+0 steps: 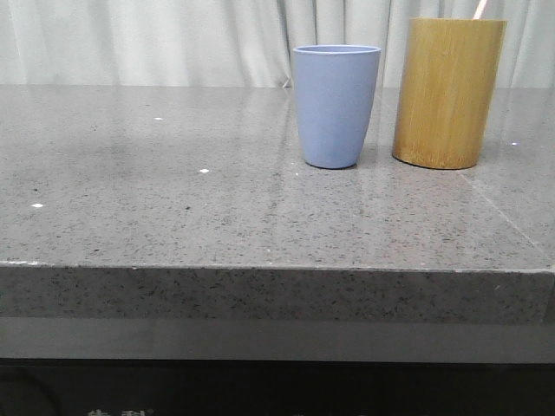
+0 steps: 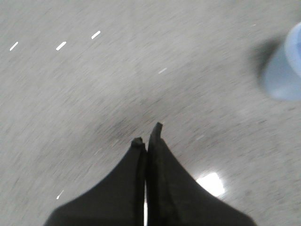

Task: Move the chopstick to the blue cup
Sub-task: 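Open the left gripper and lift it away from the cup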

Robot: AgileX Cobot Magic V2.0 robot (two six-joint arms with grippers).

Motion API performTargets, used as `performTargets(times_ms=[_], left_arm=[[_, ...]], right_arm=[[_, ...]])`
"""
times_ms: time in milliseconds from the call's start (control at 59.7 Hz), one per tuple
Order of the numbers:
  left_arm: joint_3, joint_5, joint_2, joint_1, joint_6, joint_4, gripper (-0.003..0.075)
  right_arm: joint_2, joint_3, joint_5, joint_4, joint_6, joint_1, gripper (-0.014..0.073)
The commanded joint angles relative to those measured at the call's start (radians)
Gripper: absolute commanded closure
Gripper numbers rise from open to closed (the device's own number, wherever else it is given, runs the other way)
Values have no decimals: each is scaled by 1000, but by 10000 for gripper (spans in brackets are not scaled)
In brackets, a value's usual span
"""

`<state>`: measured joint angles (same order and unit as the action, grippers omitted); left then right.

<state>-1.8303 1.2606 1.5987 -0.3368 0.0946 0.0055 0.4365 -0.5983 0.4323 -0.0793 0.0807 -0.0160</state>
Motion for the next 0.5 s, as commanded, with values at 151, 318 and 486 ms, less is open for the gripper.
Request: performTargets(times_ms=[151,318,486], left_arm=[[333,-193,-306,310,-34,-84,739],[610,-480,-550,409,-34,-122,739],[906,-736,-840,383,-33,-120,739]], right_arm=[[16,-35,-78,-1,-4,3,-60],[16,-35,-78,-1,-4,3,-60],[16,-35,-78,-1,-4,3,-60]])
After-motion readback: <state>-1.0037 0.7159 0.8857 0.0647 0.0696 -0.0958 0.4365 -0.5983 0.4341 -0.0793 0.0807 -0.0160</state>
